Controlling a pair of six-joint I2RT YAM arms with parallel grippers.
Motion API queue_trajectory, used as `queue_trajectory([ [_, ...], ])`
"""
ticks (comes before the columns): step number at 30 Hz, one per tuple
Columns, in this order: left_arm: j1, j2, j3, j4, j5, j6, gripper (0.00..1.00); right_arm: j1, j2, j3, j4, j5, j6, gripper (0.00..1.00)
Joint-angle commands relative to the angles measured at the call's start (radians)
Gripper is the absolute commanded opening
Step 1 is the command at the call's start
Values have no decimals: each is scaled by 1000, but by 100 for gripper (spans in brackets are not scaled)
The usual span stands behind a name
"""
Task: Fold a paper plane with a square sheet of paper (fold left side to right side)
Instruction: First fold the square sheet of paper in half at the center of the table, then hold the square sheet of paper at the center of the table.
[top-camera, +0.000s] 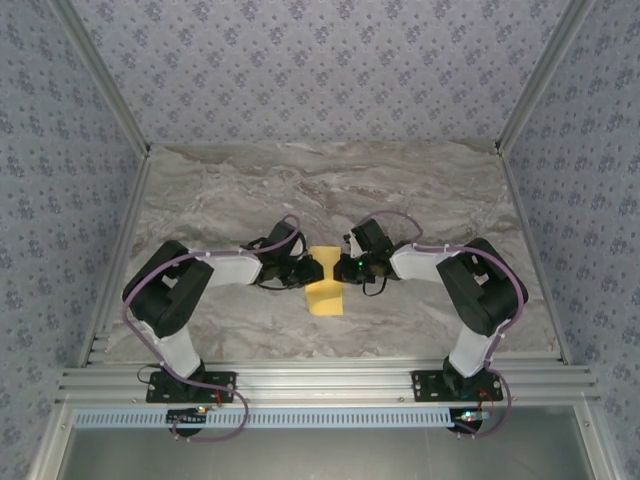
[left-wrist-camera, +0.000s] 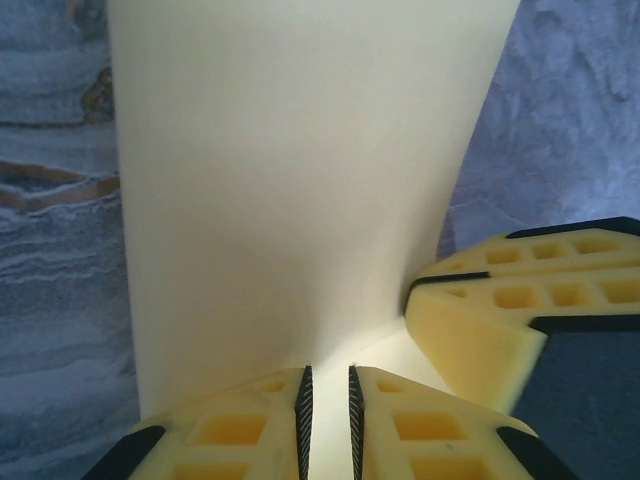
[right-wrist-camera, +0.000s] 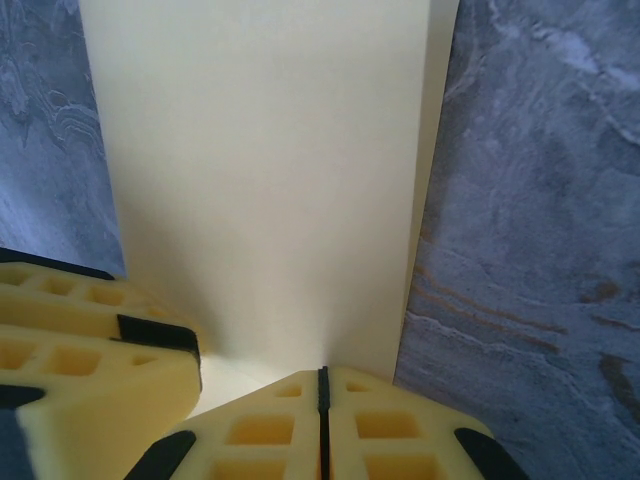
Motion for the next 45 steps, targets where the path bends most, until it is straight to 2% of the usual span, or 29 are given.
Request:
queue_trajectory([
  [1,-16,6,3,-15,-31,-10,19,3,41,-28,-135,51,-28,9],
  [9,-39,30,-34,-51,-74,-40,17,-17,-33,-1,-80,-39,-69,10],
  [15,-42,32,-38,-77,-97,-40,16,-51,-92,58,-75,-60,-91,10],
  [29,-43,35,-33,-85,-98,-30,16,-43,149,234,-8,-154,-66,9],
  [38,-63,-1,-48,-116,-88,4,16,-44,224,270,-166,-49,-79,9],
  [45,-111,-63,-99,-135,-71,35,16,-53,251,259,-189,-28,-71,9],
])
